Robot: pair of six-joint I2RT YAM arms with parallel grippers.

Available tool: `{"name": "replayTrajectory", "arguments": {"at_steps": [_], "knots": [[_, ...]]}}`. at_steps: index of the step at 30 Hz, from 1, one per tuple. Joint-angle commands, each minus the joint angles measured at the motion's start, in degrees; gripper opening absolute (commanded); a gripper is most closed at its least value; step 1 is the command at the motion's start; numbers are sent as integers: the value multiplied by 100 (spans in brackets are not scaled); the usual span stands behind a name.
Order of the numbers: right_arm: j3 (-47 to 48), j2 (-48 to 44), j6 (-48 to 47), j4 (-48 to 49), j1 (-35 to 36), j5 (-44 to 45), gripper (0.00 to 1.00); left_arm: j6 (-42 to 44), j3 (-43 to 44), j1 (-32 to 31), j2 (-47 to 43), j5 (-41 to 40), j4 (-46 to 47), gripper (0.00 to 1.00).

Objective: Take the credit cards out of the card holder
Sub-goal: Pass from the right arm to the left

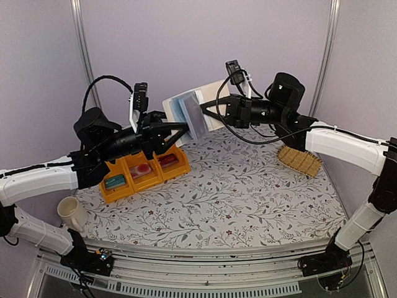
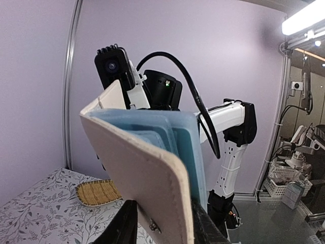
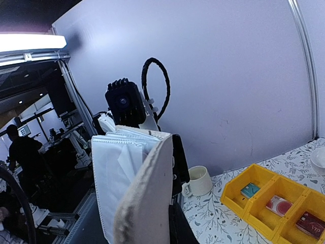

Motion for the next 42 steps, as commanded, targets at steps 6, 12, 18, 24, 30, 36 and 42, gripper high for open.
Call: {"name": "replayTrajectory", "arguments": {"at_steps": [6,12,18,24,30,36,42], "knots": [[-50,-8,18,81,281,-592,2,528,177,7,-298,-2222,-901,47],[-7,41,1,85,281,-576,2,485,289,-10,-130,-1886,-1127,46],[-20,119,17,-9,290,-488,2,321,223,-108,98,-598,-440,59],[9,171,-177,-323,290,-285,2,182,183,-143,190,-437,-158,54],[23,183,-367,-583,290,-230,2,284,123,-156,26,-640,-301,0],[40,101,-697,-999,277,182,16,328,288,-192,-127,-1704,-1236,0],[5,125,-1235,-1704,247,1090,47,348,592,-265,-249,-2963,-2540,0]]}}
